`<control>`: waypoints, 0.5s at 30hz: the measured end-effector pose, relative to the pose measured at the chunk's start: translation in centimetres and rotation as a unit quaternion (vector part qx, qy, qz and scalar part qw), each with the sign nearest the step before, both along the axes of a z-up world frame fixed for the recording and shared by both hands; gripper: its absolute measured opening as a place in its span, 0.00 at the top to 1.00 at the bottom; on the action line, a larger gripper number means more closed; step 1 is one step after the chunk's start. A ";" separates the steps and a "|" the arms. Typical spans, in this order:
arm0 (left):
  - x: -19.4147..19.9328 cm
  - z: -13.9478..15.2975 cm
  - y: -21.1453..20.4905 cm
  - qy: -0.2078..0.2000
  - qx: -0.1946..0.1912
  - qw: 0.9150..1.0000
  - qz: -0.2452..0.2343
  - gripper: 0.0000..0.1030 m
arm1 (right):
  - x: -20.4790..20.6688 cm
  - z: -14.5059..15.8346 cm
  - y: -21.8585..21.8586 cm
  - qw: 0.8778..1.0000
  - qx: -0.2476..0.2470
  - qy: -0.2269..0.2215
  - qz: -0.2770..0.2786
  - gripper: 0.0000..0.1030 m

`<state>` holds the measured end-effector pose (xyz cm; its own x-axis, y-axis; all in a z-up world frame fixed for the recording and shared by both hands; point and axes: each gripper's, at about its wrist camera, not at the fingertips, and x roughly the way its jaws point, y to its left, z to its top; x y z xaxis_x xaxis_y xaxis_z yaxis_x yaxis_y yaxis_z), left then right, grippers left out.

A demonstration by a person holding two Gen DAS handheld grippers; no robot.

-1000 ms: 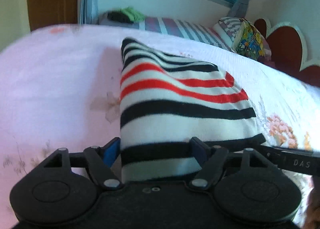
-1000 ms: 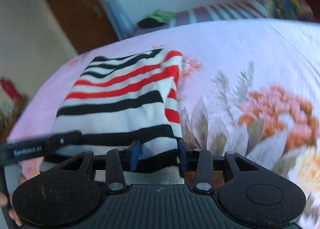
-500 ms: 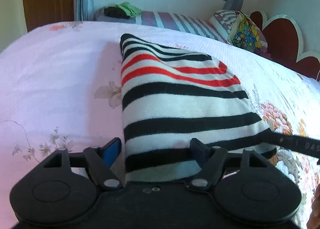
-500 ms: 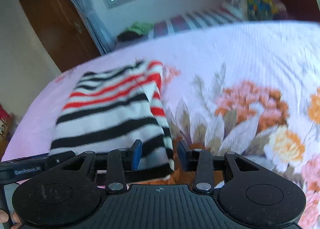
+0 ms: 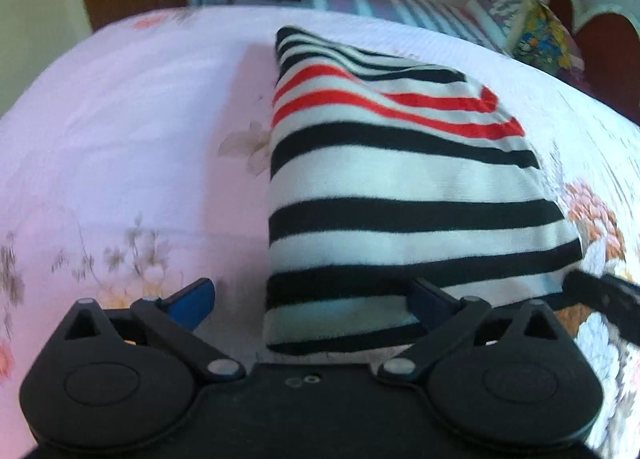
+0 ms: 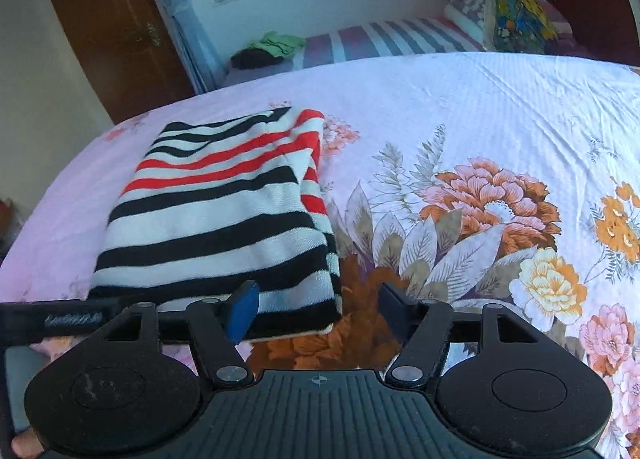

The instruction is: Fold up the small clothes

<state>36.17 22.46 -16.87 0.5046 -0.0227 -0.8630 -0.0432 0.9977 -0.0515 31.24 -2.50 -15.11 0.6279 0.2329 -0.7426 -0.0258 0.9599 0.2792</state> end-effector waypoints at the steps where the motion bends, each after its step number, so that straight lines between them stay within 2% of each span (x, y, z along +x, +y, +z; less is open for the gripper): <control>1: -0.1 0.1 0.2 0.004 -0.006 1.000 0.010 0.01 | -0.3 0.2 0.0 1.000 0.000 0.000 0.004 0.36; 3: -0.7 0.6 0.3 0.015 -0.012 1.000 0.016 0.01 | -1.2 0.9 0.0 1.000 0.004 -0.003 0.014 0.36; 5: -2.1 1.8 0.1 0.006 -0.007 1.000 0.015 0.01 | -2.5 2.0 -0.1 0.999 0.005 -0.012 0.030 0.36; 7: -4.2 3.7 -0.4 -0.028 0.012 0.999 0.012 0.01 | -3.8 3.2 0.0 0.999 0.002 -0.021 0.049 0.35; 8: -5.4 4.7 -0.7 -0.045 0.023 0.999 0.007 0.01 | -4.6 3.9 0.0 0.998 0.002 -0.025 0.062 0.32; 9: -6.7 5.8 -1.2 -0.060 0.034 0.998 0.001 0.01 | -5.5 4.7 0.0 0.997 0.003 -0.030 0.075 0.27; 10: -8.3 7.2 -1.6 -0.076 0.045 0.996 -0.003 0.01 | -6.5 5.4 -0.1 0.996 0.005 -0.036 0.086 0.16; 11: -9.5 8.3 -2.0 -0.087 0.050 0.995 -0.003 0.01 | -7.6 6.3 -0.2 0.994 0.007 -0.044 0.100 0.10; 15: -16.1 13.4 -3.4 -0.150 0.052 0.987 0.022 0.01 | -12.5 9.8 -0.9 0.987 0.014 -0.082 0.139 0.09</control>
<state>20.03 19.10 -3.43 0.7361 0.0857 -0.6714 -0.0844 0.9958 0.0346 18.78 -3.41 -5.30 0.6482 0.4314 -0.6274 -0.3336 0.9016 0.2753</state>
